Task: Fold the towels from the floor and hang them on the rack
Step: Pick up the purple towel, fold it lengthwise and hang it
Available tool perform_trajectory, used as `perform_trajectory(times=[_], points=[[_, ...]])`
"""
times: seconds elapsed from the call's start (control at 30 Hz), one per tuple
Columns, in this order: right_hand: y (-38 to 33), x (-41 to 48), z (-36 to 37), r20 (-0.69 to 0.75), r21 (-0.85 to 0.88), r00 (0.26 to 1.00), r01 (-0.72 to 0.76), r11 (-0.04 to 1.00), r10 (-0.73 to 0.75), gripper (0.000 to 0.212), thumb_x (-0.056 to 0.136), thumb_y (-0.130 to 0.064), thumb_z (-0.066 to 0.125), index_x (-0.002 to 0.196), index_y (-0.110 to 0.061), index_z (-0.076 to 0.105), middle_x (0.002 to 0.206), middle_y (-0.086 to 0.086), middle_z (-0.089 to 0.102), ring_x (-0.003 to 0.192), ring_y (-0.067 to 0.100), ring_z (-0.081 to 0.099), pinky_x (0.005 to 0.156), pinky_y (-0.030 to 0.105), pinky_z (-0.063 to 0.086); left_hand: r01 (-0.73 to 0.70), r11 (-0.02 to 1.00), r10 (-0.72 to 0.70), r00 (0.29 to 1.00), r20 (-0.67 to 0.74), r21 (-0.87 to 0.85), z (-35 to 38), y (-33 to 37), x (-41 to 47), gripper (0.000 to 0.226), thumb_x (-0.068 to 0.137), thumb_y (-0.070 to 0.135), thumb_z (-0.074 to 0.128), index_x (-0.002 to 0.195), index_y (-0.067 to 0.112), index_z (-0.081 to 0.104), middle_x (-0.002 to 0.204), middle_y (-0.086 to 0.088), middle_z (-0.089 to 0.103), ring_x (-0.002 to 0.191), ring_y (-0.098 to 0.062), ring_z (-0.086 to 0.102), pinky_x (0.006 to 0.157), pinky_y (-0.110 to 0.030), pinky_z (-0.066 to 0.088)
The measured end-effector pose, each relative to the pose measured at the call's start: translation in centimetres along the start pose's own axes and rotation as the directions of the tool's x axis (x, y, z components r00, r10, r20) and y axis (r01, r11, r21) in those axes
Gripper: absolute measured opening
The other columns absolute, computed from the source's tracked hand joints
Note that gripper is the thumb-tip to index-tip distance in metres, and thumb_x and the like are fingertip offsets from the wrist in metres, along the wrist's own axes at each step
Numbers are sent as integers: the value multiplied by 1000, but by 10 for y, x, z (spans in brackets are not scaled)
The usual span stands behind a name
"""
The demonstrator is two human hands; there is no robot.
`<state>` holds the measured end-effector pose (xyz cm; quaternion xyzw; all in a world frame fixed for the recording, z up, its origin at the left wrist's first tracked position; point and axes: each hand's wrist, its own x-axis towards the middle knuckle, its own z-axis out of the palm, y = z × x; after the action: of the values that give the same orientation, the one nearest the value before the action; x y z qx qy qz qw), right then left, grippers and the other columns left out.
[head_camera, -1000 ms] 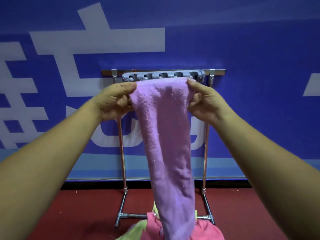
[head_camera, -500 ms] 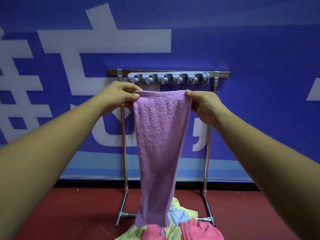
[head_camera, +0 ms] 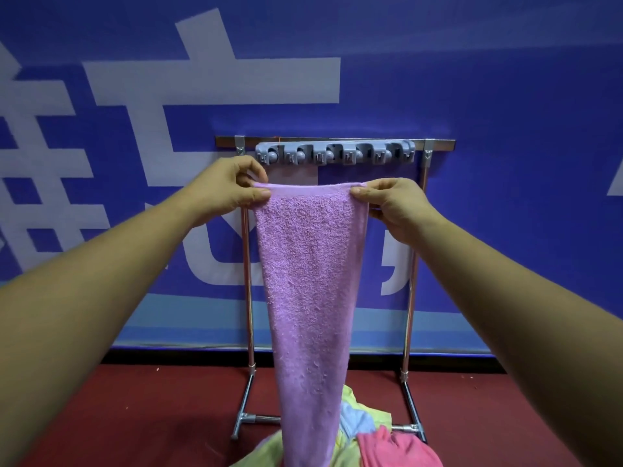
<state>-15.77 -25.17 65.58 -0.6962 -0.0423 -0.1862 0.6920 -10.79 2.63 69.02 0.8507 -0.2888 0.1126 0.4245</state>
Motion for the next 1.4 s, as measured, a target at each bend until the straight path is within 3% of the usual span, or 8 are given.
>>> perform_trajectory(times=[0.07, 0.23, 0.33, 0.5, 0.77, 0.93, 1.23, 1.4], points=[[1, 2, 0, -27, -38, 999, 21, 999, -22, 23, 79, 0, 79, 72, -11, 60, 74, 6, 65, 72, 17, 64, 69, 28, 56, -15, 994, 11, 999, 35, 105, 0, 1, -2, 26, 89, 12, 70, 113, 21, 67, 92, -2, 69, 84, -11, 67, 68, -12, 52], [1, 5, -3, 2, -157, 1000, -6, 988, 6, 29, 79, 0, 79, 106, -1, 69, 91, 10, 68, 76, 14, 64, 65, 21, 55, -1, 988, -20, 992, 128, 156, -1, 0, -1, 10, 95, 20, 62, 94, 26, 71, 95, -4, 71, 94, -23, 68, 93, -42, 55], [0, 2, -4, -10, -327, 1000, -3, 945, -1, 15, 80, -6, 81, 93, -2, 74, 83, 6, 69, 74, 11, 61, 68, 20, 53, -18, 993, -14, 965, 262, 117, -1, -2, -6, 10, 96, 25, 60, 92, 28, 69, 97, -5, 70, 93, -25, 67, 92, -49, 56], [0, 1, -5, -78, -290, 997, -3, 957, -20, 11, 81, -10, 81, 80, -13, 70, 69, -6, 62, 49, -9, 54, 46, 6, 38, -66, 997, 75, 924, 376, -38, 9, 11, -13, 23, 96, 6, 56, 104, 26, 64, 76, -8, 56, 68, -22, 48, 68, -40, 44], [5, 2, 3, -46, -121, 997, -64, 991, 58, 14, 81, -6, 80, 91, -5, 70, 76, 6, 67, 56, 11, 57, 59, 23, 52, -60, 998, 62, 788, 613, -23, 17, 40, -17, 32, 91, -6, 62, 120, 7, 60, 106, -1, 75, 102, -12, 70, 83, -21, 53], [7, -2, 7, 20, 23, 996, -83, 996, 82, 11, 85, 7, 72, 93, 5, 65, 79, 17, 68, 63, 21, 68, 65, 26, 61, -307, 910, 185, 903, 389, 279, 22, 44, -16, 11, 94, 25, 64, 101, 27, 72, 91, 11, 74, 87, -2, 69, 79, -21, 51], [6, -3, 10, 61, -32, 994, -88, 996, 90, 9, 88, 5, 68, 96, 7, 66, 76, 15, 65, 55, 14, 63, 61, 25, 59, -217, 972, 228, 788, 572, -89, 30, 52, -20, 16, 88, 26, 65, 98, 17, 73, 112, -8, 71, 112, -20, 64, 103, -33, 49], [5, -9, 13, 91, 34, 995, -40, 999, 36, 17, 87, 7, 69, 94, -6, 60, 72, 13, 61, 54, 16, 61, 56, 24, 56, -252, 956, 212, 946, 244, 149, 33, 42, -10, 7, 89, 34, 69, 91, 31, 75, 86, 14, 73, 85, 2, 64, 83, -23, 49]])
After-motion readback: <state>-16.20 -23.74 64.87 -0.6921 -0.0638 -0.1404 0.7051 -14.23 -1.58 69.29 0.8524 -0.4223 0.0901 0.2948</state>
